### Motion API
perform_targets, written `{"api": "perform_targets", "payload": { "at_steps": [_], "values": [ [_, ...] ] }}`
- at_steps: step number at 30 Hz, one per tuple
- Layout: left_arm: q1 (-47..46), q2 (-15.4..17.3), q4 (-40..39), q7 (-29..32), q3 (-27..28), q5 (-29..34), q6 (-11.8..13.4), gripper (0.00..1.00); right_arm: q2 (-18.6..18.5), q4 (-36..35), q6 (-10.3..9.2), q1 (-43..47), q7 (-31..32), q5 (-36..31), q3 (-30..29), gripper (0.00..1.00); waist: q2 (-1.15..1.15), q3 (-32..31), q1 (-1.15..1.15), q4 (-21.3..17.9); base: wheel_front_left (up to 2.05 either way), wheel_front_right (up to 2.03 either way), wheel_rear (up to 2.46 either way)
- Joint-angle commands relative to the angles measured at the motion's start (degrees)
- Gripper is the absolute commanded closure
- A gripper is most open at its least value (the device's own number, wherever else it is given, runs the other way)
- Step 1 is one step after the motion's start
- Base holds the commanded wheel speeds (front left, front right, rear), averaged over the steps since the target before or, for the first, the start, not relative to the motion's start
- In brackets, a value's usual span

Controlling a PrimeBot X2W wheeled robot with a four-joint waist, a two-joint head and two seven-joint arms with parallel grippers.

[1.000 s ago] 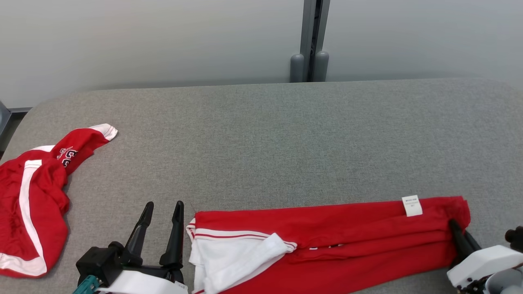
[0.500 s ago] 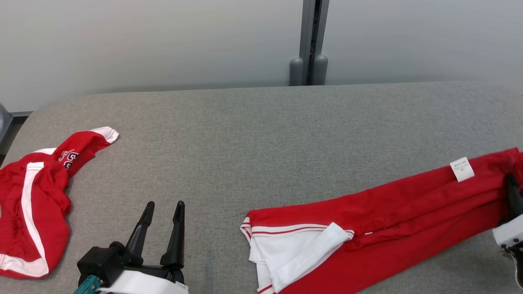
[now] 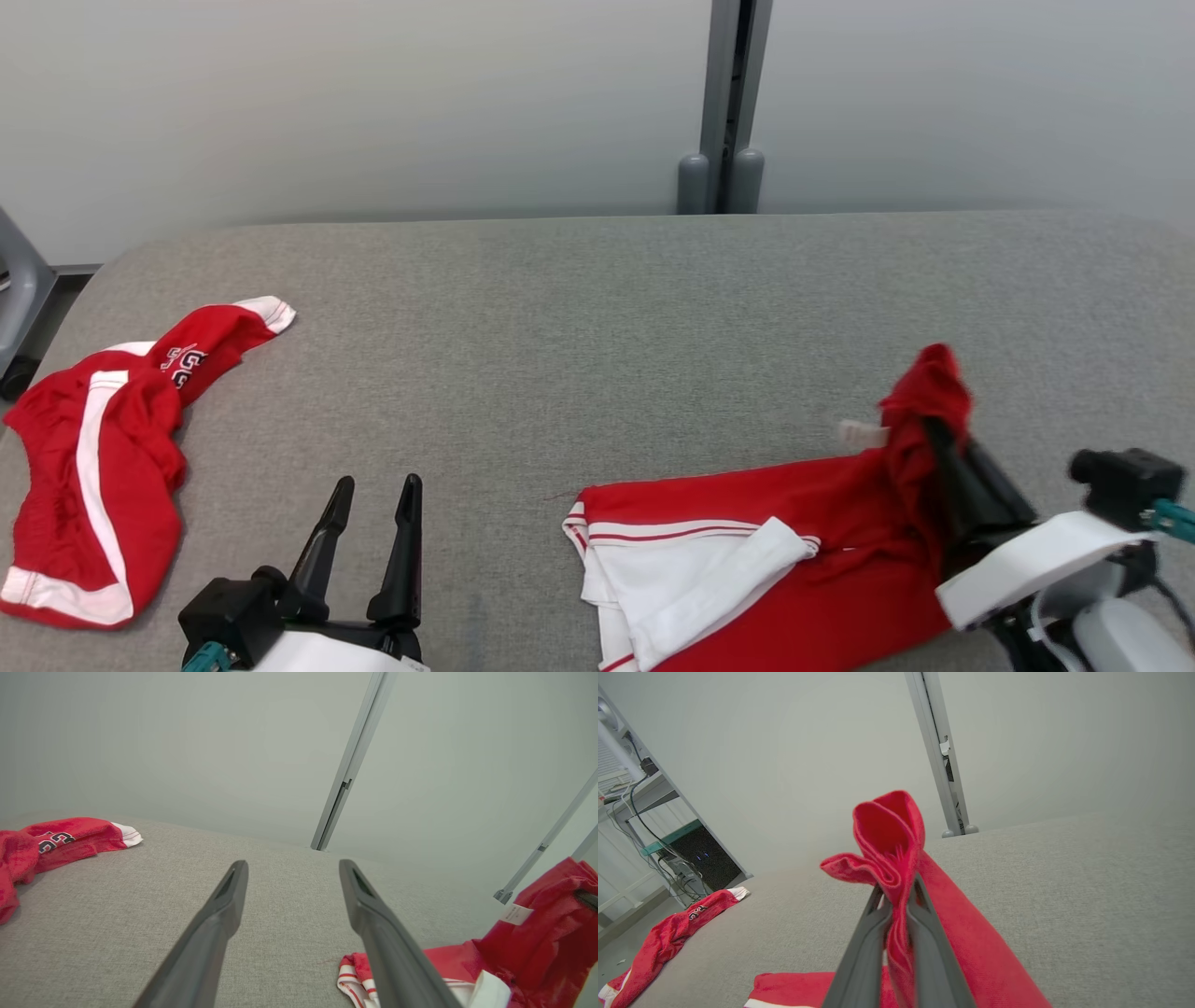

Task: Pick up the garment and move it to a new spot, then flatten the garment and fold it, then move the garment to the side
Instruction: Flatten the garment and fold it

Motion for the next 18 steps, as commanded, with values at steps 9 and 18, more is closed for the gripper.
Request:
{"api": "perform_targets", "payload": {
  "at_steps": [9, 18],
  "values": [
    [-1.2, -0.3, 1.7, -0.2, 0.7, 0.5, -1.1, 0.00, 2.0, -7.2, 0.01, 1.3, 13.4, -0.2, 7.9, 1.00, 0.00, 0.1, 0.00, 4.3, 0.00, 0.00, 0.00],
    [-1.6, -1.0, 3.4, -0.2, 0.9, 0.5, -1.8, 0.00, 7.2, -5.0, 0.01, 0.8, 20.6, 0.7, 9.1, 1.00, 0.00, -0.2, 0.00, 8.4, 0.00, 0.00, 0.00]
  ]
}}
